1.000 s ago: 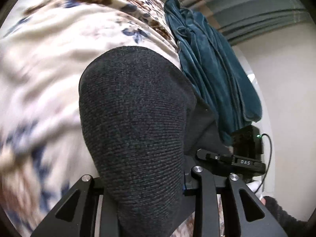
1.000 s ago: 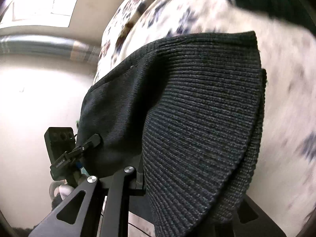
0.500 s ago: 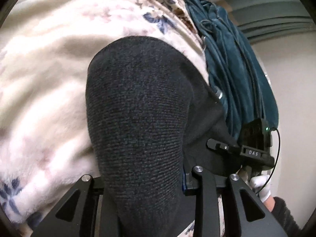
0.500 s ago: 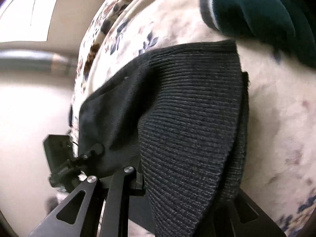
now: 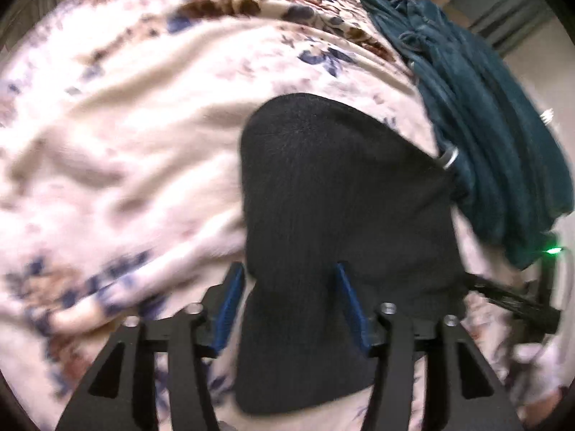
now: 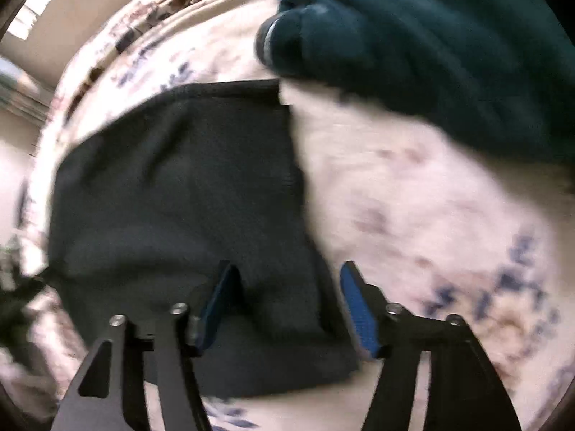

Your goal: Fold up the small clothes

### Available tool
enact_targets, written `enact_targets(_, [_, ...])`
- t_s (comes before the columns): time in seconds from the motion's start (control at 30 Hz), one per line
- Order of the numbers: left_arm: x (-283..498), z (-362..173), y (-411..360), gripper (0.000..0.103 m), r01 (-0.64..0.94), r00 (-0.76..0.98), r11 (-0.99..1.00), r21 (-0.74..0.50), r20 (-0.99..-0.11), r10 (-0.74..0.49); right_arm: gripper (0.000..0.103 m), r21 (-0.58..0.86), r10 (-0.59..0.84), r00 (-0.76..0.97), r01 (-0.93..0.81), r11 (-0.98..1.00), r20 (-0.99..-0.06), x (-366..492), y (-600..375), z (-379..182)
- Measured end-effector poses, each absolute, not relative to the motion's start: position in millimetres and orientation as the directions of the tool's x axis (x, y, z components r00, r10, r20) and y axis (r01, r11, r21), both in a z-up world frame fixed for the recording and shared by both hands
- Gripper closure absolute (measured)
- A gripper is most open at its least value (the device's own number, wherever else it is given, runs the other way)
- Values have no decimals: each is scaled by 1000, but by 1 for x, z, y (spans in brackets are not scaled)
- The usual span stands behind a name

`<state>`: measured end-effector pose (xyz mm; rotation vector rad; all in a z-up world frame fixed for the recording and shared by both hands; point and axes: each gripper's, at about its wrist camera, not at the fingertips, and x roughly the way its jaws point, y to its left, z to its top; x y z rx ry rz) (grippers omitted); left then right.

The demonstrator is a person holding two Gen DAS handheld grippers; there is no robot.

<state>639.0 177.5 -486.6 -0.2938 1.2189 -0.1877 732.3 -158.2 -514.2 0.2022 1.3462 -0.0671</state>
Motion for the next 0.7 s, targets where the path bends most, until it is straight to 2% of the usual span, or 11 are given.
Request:
enact_targets(0.03, [632,-479,172,21,-11,349,965,-263,-905,-242,7,64,25,234,165,984,-972,725,-154,-507])
enact_targets(0.07, [621,-468,167,17,-7,369,978,-207,-910,-190,0,31,-13,258,166,986,-966,715,-150,-497])
enact_targets(0.2, [585,-433,149,1,-12,419,994,-105,-903,-91,0,-71,-131,338,184,980,-932,679,-127,-456])
enact_targets(0.37, [544,-387,135,1,-39,455,998,-56,-890,-32,0,-144,-205,408,174,974,-890,626,-107,-401])
enact_targets(0.7, [433,-258,117,1,-32,554,999,-24,-833,-2,0,-112,-196,514,190,975,-835,499,-91,-253])
